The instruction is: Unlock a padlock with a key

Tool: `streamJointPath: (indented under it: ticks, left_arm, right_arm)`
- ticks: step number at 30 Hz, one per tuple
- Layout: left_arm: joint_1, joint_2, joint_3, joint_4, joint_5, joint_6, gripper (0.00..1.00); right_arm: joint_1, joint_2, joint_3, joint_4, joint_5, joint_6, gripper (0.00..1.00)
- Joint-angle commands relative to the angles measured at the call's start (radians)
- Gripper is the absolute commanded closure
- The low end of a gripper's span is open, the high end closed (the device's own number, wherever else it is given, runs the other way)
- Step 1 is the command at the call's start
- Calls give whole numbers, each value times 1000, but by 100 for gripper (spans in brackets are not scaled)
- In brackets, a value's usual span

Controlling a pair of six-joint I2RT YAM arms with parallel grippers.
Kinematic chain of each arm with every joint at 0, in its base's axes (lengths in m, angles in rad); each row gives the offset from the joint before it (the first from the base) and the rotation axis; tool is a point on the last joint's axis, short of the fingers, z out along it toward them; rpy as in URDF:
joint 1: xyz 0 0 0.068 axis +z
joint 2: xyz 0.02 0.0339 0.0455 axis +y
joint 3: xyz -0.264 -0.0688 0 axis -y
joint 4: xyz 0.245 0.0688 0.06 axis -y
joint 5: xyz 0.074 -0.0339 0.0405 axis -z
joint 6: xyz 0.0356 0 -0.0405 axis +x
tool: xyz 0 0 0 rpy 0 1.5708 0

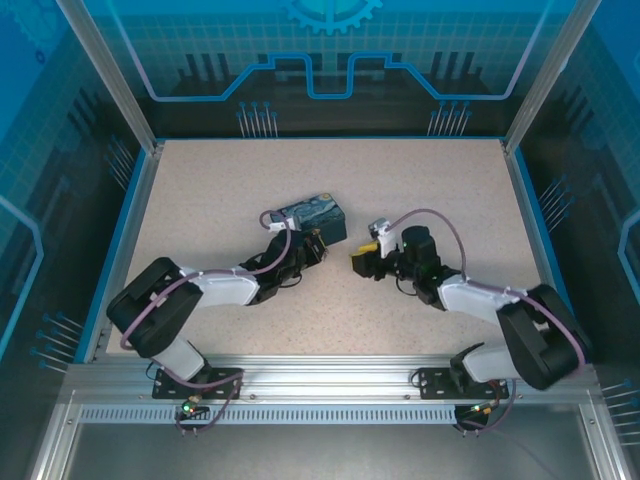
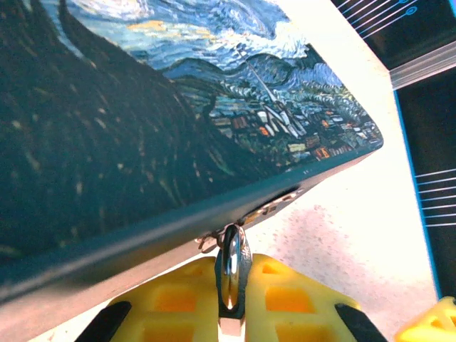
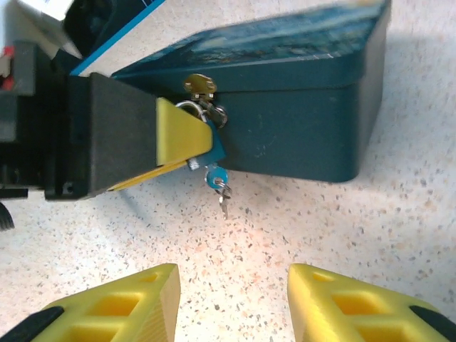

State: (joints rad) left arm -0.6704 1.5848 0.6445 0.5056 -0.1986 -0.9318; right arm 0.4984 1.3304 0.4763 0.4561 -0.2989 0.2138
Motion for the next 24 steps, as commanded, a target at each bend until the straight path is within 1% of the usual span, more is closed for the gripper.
streamJointPath:
  ticks: [1,5,8,11,16,24]
  left_arm:
    - [27,-47,25,-68,79,-86,100]
    - [60,-48,20,-54,189,-152,100]
    - [74,-45,20,-47,247,-189,100]
    - [85,-49,23,-50,284,-205,100]
    - [110,-70,26,-62,332,-233,100]
    - [120,-102,24,-85,369,-242,100]
  right_arm:
    - [127,-73,2,-114,318,-199,55]
    - [260,-95,-22,-64,570,-295,55]
    - [327,-82,-37,-3,683,-351,55]
    - [391,-38,-33,49,766,-427,55]
    - [451,60,-7,119,828,-527,50]
    - [462,171,69,163,799,-636,50]
